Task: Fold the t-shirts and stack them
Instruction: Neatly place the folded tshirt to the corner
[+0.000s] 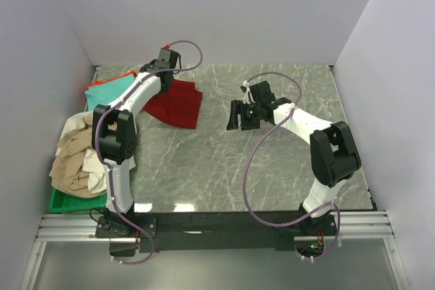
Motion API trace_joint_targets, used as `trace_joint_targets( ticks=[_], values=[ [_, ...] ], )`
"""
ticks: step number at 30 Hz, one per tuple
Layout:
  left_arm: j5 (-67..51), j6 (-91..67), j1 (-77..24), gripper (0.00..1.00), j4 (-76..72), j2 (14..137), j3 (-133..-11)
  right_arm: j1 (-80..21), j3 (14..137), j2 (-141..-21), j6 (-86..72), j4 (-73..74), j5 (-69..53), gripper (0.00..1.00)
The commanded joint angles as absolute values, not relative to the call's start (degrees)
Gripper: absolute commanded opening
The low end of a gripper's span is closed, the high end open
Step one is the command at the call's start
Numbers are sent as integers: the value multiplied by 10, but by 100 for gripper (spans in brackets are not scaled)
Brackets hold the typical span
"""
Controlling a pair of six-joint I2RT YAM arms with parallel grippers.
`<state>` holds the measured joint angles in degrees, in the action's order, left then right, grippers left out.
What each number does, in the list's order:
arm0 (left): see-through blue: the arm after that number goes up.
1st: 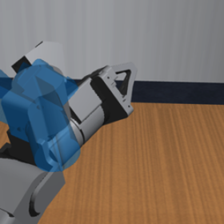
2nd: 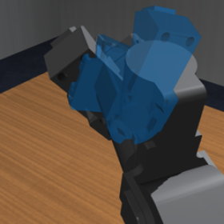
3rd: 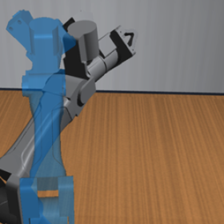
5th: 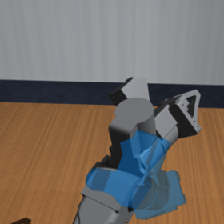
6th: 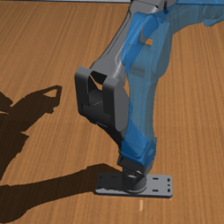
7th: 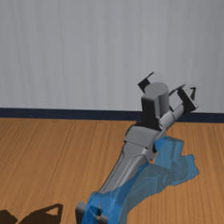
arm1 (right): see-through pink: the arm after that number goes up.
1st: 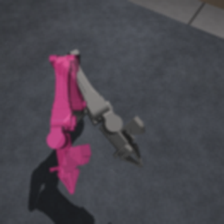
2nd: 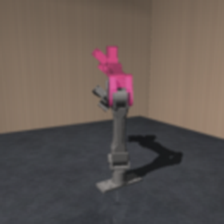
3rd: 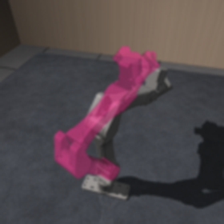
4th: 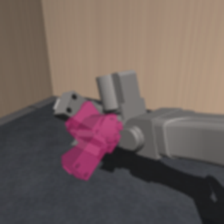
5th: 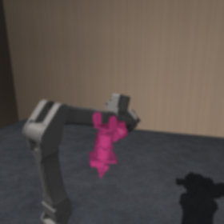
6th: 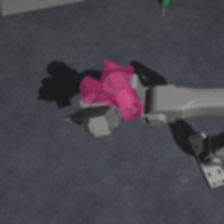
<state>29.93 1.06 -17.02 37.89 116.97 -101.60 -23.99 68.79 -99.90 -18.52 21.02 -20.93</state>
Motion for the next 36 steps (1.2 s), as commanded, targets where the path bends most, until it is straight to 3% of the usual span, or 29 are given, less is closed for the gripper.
trace_joint_targets(
  ticks=[1, 25, 36],
  values=[
    [337, 54, -155, 0, 403, 1166, -1083, -222, 675, -962, -178, 181, -238, 75],
    [286, 87, -71, 0, 484, 1150, -1280, -209, 665, -970, -187, 163, -271, 75],
    [262, 91, -15, 0, 454, 1125, -1243, -208, 660, -969, -190, 159, -275, 75]
  ],
)
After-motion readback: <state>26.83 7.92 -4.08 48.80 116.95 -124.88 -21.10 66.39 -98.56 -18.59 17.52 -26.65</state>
